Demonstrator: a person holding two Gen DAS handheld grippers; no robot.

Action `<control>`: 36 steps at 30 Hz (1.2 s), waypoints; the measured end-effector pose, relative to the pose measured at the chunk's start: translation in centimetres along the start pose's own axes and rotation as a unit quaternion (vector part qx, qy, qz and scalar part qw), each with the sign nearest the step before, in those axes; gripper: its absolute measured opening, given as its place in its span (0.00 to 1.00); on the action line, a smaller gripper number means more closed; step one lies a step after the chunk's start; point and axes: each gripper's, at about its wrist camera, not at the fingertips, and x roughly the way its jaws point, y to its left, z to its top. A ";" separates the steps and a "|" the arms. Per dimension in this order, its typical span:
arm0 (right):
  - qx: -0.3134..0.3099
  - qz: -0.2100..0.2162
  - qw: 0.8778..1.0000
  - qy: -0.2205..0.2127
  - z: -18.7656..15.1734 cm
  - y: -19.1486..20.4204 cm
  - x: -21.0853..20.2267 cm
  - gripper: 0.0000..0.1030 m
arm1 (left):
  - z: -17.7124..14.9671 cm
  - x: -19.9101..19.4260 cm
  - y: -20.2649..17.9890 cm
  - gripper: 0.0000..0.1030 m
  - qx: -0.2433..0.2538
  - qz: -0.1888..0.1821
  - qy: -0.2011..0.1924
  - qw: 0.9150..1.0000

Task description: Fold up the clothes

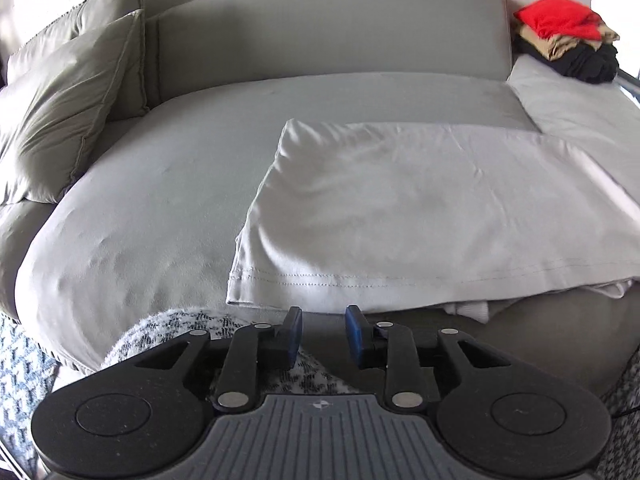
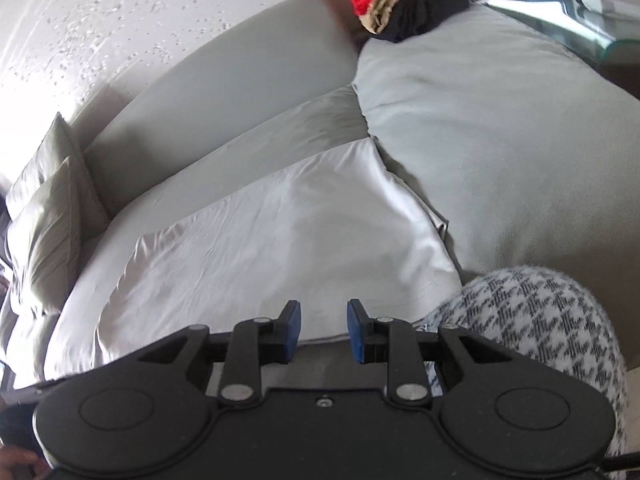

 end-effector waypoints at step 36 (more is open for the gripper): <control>0.058 0.047 0.996 -0.041 13.7 -1.4 14.1 0.19 | 15.1 12.1 1.0 0.04 -0.008 -0.065 -0.057 0.996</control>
